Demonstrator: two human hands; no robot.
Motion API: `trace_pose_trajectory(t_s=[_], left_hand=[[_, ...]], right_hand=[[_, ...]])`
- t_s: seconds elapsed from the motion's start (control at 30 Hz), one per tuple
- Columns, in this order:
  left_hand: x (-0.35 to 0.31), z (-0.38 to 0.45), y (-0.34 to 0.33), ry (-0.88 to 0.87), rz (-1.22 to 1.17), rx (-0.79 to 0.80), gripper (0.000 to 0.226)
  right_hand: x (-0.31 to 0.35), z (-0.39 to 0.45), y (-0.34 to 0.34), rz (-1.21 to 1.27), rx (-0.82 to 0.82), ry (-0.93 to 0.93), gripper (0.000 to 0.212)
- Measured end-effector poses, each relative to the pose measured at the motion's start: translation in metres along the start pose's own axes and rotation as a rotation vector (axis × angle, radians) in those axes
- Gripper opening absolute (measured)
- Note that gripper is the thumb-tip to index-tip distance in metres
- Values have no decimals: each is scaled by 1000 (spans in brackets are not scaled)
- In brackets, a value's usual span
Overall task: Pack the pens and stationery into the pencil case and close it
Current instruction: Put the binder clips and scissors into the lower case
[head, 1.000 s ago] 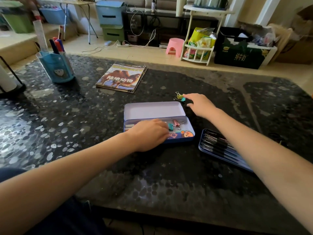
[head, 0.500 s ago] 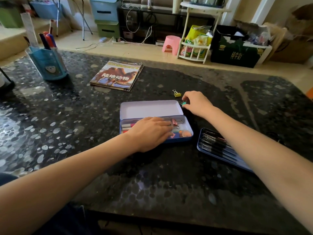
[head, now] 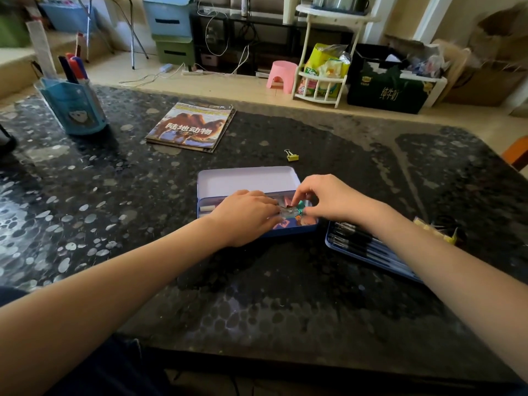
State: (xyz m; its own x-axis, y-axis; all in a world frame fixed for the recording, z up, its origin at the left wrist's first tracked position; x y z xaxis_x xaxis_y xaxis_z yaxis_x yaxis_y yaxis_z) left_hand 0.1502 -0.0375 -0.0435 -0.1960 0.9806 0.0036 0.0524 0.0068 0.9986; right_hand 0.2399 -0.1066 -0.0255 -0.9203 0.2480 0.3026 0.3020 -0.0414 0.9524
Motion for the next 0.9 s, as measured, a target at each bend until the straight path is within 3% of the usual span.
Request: trace_pose_trajectory(t_s=[0.1, 0.23, 0.33, 0.43, 0.57, 0.63, 0.8, 0.9], left_hand=[[-1, -2, 1, -9, -17, -9, 45], [-1, 0, 4, -16, -36, -33, 42], [-1, 0, 4, -18, -44, -44, 42], [1, 2, 6, -25, -34, -84, 41], [12, 5, 9, 7, -81, -114, 37], [16, 7, 8, 32, -107, -115, 34], [19, 10, 7, 79, -192, -148, 27], [22, 12, 8, 89, -196, -157, 26]], right_hand=[[2, 3, 0, -166, 32, 9, 25], [2, 3, -2, -160, 72, 18, 16], [-8, 5, 17, -22, -102, -7, 16], [-35, 16, 33, 36, -301, -114, 28], [-59, 59, 21, -17, -142, -170, 61], [-69, 81, 13, -33, -105, -218, 67], [-87, 111, -1, -154, -50, -275, 44], [-85, 109, 8, -157, -180, -264, 30]])
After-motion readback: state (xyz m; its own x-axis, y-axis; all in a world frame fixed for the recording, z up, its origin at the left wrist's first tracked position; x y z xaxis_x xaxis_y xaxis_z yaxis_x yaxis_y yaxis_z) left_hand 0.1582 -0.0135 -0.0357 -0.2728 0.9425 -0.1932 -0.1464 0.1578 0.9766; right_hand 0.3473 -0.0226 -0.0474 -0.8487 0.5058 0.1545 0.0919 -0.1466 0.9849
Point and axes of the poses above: each hand's wrist, its own z-axis towards the middle knuckle, its own y-axis out of the back of the hand, x = y × z, the point moved 8 cm from there along z, towards the middle knuckle, and after that the axes turned 13 degrees about y, right-handed, at the moved point
